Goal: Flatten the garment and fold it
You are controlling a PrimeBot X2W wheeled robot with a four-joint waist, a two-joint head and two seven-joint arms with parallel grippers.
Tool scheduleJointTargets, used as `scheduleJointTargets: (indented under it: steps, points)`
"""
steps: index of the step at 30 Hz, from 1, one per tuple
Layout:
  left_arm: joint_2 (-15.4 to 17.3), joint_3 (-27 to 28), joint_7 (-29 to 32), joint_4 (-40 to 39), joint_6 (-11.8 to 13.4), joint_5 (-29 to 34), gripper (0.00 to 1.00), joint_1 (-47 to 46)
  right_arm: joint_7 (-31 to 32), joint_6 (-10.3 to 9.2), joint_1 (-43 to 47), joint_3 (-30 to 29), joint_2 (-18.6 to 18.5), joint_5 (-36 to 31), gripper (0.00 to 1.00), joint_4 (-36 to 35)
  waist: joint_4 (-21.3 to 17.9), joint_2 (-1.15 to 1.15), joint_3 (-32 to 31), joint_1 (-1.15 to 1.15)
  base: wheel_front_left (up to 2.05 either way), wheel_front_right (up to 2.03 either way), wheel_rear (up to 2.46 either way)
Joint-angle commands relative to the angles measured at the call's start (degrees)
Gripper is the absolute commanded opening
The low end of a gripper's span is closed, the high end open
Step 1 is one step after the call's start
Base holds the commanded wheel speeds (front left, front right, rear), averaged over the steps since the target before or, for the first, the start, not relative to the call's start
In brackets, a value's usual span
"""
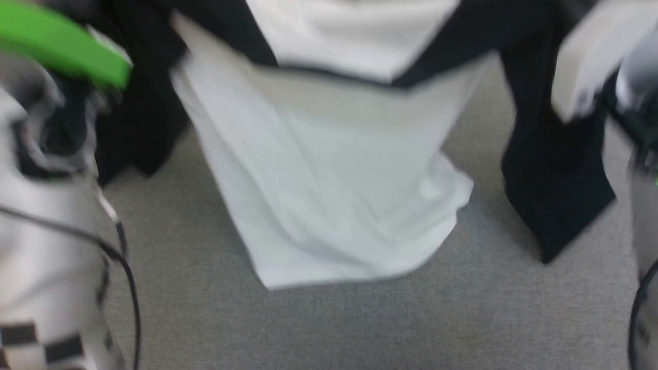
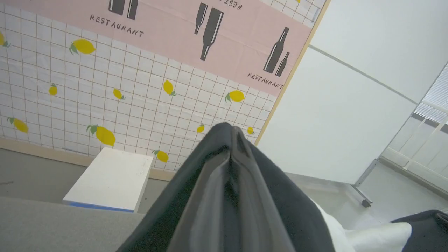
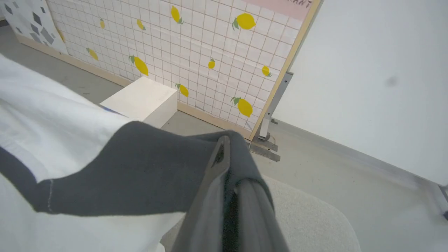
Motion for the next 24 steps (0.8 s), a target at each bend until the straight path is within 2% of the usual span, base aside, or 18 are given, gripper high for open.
scheduleJointTargets:
  steps: [1, 8, 15, 19, 24]
  points:
    - [1.1, 0.61, -0.64, 1.21, 0.67, 0.76, 0.0, -4.34, -0.39, -0.08, -4.77, 0.86, -0.7, -0.43, 0.0, 2.01, -0.96, 0.65, 9.35, -0.01, 0.0, 0.0, 0.0]
    - [2.58, 5.1, -6.94, 7.54, 4.12, 2.14, 0.0, -22.45, -4.79, -0.08, -26.19, 3.53, -1.08, -5.0, 0.0, 12.63, -1.61, 0.65, 17.4, -0.01, 0.0, 0.0, 0.0]
    - [4.18, 10.26, -15.5, 12.03, 3.53, 0.11, 0.0, -35.42, -15.51, -0.08, -41.66, 1.87, 0.18, -13.11, 0.0, 18.3, -1.63, 0.65, 21.77, -0.01, 0.0, 0.0, 0.0]
    - [4.91, 11.74, -19.36, 14.99, 2.34, -0.31, 0.0, -37.83, -21.54, -0.08, -45.87, -0.31, 2.34, -16.58, 0.0, 21.71, -1.2, 0.65, 22.36, -0.01, 0.0, 0.0, 0.0]
    - [6.11, 10.97, -20.62, 22.08, -0.07, 0.91, 0.0, -32.76, -22.51, -0.08, -42.08, 0.02, 3.57, -15.1, 0.0, 27.25, -0.53, 0.65, 21.4, -0.01, 0.0, 0.0, 0.0]
